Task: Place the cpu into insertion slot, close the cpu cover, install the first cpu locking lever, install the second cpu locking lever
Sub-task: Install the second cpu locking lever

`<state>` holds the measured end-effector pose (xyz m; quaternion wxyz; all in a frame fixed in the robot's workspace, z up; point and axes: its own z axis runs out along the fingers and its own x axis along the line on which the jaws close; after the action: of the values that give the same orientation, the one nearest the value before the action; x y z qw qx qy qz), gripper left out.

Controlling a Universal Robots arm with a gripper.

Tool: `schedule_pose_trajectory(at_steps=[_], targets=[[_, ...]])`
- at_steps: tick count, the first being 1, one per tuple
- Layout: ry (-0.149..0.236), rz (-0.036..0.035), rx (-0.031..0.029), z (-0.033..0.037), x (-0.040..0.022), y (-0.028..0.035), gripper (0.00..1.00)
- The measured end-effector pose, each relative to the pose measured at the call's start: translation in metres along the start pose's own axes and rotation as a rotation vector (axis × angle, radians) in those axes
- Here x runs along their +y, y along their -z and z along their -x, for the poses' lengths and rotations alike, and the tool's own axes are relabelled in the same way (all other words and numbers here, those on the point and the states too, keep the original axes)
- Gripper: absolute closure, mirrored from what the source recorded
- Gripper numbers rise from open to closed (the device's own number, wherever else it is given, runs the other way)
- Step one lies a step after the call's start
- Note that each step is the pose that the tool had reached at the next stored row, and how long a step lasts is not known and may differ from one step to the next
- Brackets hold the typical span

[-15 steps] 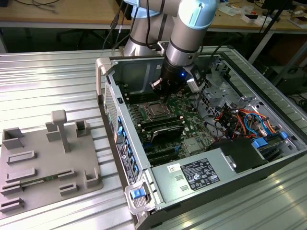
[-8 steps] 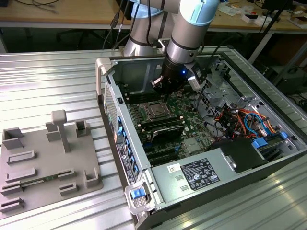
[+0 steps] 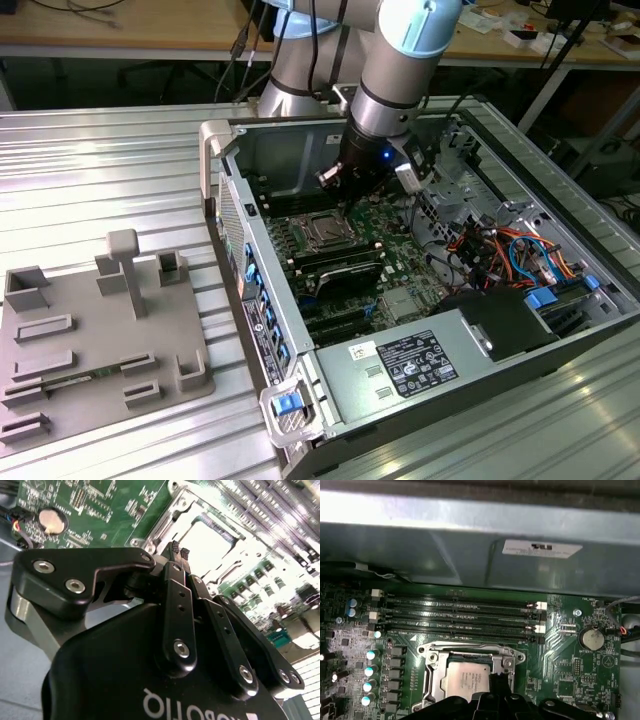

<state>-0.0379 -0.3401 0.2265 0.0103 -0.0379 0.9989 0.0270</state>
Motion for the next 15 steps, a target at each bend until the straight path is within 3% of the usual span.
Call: schedule_pose_trajectory(at_steps=[2, 4, 11, 12, 13, 14, 15], targets=[[0.0, 0.0001, 0.0, -0.0007, -0.0094, 0.0005, 0.89], [0.0, 0.0, 0.0, -0.0008, -0.0145, 0.0008, 0.89], [0.0, -0.0001, 0.0004, 0.007, -0.018, 0.0017, 0.89], [0.0, -0.0001, 0.0004, 0.007, -0.0182, 0.0031, 0.89], [0.0, 0.0001, 0.0004, 0.0072, -0.0187, 0.0087, 0.89], [0.0, 0.0001, 0.0003, 0.0062, -0.0315, 0.0128, 0.89], [0.0, 0.0, 0.0004, 0.0057, -0.0381, 0.0133, 0.89]])
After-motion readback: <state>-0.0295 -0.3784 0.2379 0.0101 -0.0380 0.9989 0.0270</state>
